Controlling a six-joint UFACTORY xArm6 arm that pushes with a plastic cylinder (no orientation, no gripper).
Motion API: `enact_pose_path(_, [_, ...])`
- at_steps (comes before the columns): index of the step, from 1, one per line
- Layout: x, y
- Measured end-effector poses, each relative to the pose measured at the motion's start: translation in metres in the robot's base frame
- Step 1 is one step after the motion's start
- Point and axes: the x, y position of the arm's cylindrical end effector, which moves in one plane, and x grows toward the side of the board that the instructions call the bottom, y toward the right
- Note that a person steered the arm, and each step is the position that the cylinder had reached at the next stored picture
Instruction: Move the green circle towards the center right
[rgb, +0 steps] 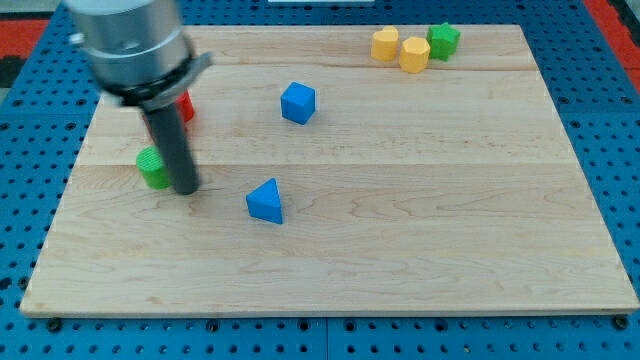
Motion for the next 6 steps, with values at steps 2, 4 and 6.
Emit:
enact_pose_path(2, [-0.013, -0.055])
enact_pose_path(4, [-0.048, 0.019])
enact_pose_path(6, [-0.064, 0.085])
